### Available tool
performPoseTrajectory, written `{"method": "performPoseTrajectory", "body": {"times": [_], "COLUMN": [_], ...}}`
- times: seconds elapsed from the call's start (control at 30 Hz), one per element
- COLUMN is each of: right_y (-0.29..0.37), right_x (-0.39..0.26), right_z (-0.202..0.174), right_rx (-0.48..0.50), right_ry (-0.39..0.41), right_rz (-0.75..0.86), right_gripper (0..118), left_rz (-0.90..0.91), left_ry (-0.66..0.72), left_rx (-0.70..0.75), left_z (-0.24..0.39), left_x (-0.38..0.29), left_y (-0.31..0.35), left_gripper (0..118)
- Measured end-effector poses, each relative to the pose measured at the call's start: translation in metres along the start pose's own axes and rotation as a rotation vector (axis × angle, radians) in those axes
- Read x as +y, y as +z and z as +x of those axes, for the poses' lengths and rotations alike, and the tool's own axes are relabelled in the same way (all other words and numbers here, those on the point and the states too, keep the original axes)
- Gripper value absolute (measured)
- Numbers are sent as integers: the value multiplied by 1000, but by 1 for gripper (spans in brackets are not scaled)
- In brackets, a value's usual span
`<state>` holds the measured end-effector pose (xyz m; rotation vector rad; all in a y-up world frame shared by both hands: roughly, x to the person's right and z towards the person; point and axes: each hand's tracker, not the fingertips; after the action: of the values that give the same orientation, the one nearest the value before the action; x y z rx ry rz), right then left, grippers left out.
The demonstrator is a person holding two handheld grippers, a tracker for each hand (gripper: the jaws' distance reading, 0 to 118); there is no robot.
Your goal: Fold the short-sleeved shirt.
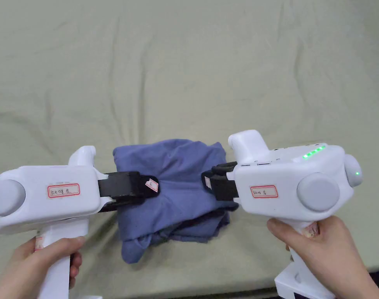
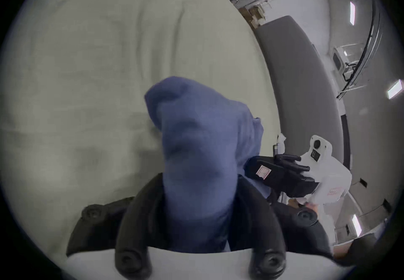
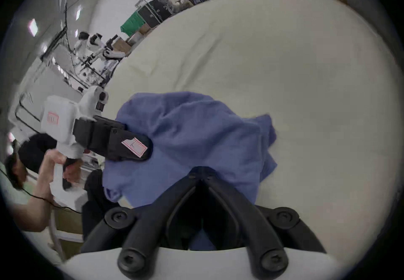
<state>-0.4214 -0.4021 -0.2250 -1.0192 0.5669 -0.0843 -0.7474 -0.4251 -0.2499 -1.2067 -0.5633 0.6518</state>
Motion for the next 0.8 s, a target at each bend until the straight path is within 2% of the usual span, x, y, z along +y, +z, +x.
{"method": "performPoseTrajectory", "body": {"times": [0.07, 0.2, 0.33, 0.6, 0.8], "right_y": [14, 39, 48, 0, -36], "right_x": [8, 33, 62, 113, 128], "right_z": [-16, -52, -99, -189, -227], "right_rx": [-19, 14, 60, 162, 226], "right_ry": [43, 119, 220, 346, 356], "right_rz": [72, 195, 309, 304, 281], "right_gripper": [2, 2, 2, 2, 2], "left_rz": [-1, 25, 56, 101, 118], "left_ry": [-13, -84, -79, -5, 85], "left_rx": [-4, 72, 140, 350, 442], "left_z": [1, -14, -36, -113, -175], "left_x": [2, 11, 26, 61, 79], "left_y": [11, 52, 102, 208, 259], "left_gripper": [38, 38, 38, 38, 38]}}
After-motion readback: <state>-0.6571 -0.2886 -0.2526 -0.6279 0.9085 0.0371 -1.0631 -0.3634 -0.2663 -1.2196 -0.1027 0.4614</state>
